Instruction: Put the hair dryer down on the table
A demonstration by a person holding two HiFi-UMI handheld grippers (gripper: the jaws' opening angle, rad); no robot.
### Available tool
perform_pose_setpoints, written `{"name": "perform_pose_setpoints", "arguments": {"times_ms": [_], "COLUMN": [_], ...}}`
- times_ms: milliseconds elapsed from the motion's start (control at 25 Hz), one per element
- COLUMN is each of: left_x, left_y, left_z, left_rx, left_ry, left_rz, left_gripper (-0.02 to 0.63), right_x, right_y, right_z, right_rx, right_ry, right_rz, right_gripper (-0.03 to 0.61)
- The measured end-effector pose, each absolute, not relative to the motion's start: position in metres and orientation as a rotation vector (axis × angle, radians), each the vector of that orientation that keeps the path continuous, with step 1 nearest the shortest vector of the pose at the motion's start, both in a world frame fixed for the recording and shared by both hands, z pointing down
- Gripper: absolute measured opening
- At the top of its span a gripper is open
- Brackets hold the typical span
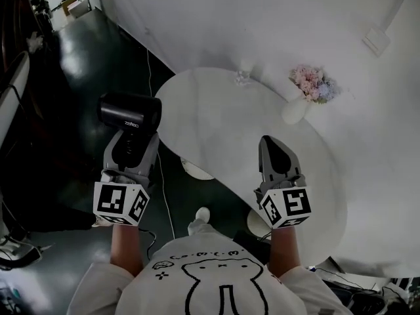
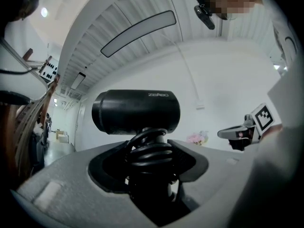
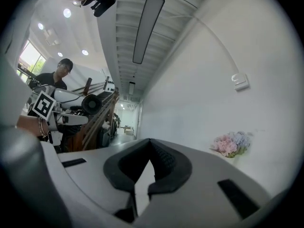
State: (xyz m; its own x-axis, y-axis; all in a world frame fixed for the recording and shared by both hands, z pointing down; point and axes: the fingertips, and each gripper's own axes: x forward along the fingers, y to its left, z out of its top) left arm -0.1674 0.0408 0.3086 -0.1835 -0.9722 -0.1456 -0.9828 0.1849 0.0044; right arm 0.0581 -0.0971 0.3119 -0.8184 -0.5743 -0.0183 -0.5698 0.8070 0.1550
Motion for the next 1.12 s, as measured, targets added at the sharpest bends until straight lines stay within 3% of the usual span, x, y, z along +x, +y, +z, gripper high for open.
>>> {"name": "perform_pose_setpoints", "arguments": {"times_ms": [400,1120], "left_x": [-0.175,-0.168], "left_y": [-0.062,-0.141], "left_z": [0.312,0.325], "left_rx": [-2.035,-2.194], "left_ry": [2.281,2.174], "left_rz": [0.112,0.058], "left_gripper": [0.241,0.241], "right_x": [0.050,0.069], "right_y": [-0.173,-0.212], "right_z": [0.315,0.327], "right_rx": [1.008,1.189], "right_ry": [-2.934,-2.830], "right_rz": [-0.194,-0.149], "right_gripper": [-0.003,-0.003]}}
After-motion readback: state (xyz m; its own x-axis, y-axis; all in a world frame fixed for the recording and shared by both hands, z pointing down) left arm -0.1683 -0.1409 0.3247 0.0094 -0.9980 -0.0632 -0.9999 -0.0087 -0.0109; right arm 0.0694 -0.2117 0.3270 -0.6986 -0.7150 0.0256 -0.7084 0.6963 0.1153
